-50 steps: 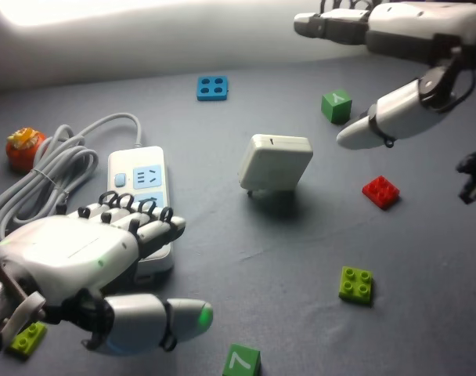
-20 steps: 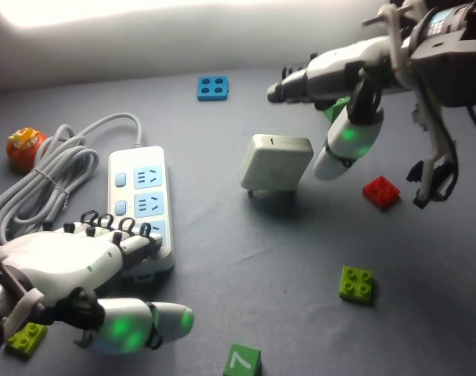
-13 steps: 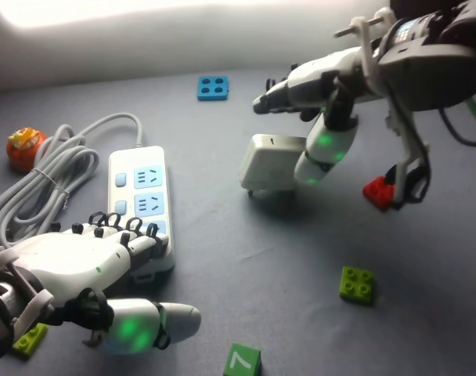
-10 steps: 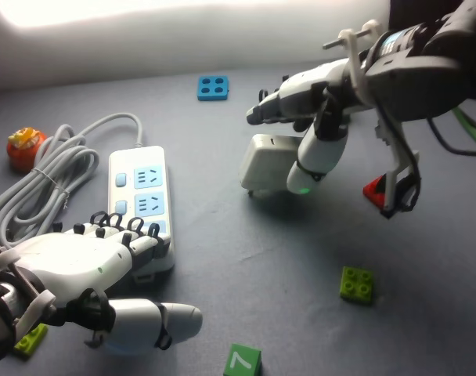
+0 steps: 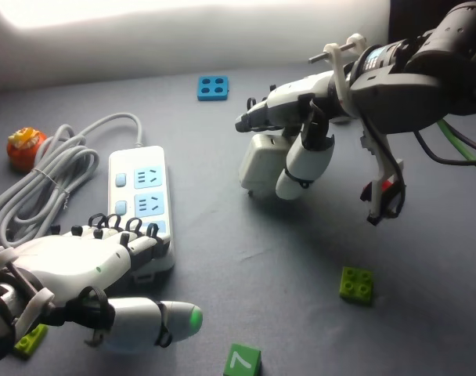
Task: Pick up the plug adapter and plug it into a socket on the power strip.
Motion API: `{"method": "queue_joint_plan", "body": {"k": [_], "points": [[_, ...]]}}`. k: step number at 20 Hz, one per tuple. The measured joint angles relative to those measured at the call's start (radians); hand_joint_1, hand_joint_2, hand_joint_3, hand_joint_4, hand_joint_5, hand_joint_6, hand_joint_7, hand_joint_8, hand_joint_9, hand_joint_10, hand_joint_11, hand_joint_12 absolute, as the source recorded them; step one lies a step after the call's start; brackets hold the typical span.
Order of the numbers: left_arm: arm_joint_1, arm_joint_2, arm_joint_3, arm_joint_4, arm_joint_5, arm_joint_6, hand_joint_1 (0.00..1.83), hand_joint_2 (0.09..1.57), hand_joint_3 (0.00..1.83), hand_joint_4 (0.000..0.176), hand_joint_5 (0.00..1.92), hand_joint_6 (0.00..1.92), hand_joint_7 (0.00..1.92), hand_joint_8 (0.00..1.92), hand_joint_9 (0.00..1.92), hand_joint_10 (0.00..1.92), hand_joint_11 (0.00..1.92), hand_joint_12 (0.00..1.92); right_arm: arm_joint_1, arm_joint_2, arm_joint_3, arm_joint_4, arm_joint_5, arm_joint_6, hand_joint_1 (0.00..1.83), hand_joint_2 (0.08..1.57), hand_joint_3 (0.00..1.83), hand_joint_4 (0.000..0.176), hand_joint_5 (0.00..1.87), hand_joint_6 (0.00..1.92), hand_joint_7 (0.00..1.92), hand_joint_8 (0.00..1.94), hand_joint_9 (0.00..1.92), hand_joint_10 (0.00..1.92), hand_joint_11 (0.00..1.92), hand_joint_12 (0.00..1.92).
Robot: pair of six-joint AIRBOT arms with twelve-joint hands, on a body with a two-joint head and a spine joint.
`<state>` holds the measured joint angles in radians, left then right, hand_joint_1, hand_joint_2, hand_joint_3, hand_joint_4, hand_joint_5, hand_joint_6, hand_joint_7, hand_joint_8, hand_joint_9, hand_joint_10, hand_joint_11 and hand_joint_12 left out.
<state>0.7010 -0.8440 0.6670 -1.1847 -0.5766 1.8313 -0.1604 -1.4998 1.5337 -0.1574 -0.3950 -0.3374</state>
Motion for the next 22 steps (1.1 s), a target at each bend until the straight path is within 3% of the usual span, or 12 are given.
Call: {"method": "queue_joint_plan", "body": {"k": [5,13,17,22], "points": [[0.002,0.0,0.0,-0.002,0.002,-0.002,0.0,1.14,0.0,0.0,0.08,0.0,0.06,0.0,0.04,0.0,0.0,0.06,-0.014,-0.007,0.017,-0.003,0.011,0.0,1.34,1.0,0.0,0.0,0.08,0.0,0.06,0.0,0.07,0.0,0.0,0.57],[0.002,0.0,-0.001,-0.002,0.001,0.0,0.0,1.14,0.0,0.0,0.1,0.01,0.09,0.01,0.05,0.01,0.0,0.07,-0.026,-0.026,0.024,-0.001,0.034,-0.001,1.43,1.01,0.0,0.0,0.04,0.0,0.02,0.0,0.04,0.0,0.0,0.43],[0.002,0.0,-0.001,-0.002,0.001,0.0,0.0,1.14,0.0,0.0,0.09,0.0,0.07,0.01,0.04,0.0,0.0,0.03,-0.026,-0.029,0.036,-0.001,0.039,0.011,1.38,1.0,0.0,0.0,0.07,0.0,0.07,0.01,0.09,0.01,0.0,0.59],[0.002,0.0,-0.001,-0.002,0.001,0.0,0.0,1.14,0.0,0.0,0.09,0.01,0.09,0.01,0.06,0.01,0.02,0.02,-0.033,-0.029,0.039,-0.003,0.038,0.015,1.39,1.02,0.0,0.0,0.05,0.0,0.05,0.0,0.06,0.01,0.0,0.45]]}}
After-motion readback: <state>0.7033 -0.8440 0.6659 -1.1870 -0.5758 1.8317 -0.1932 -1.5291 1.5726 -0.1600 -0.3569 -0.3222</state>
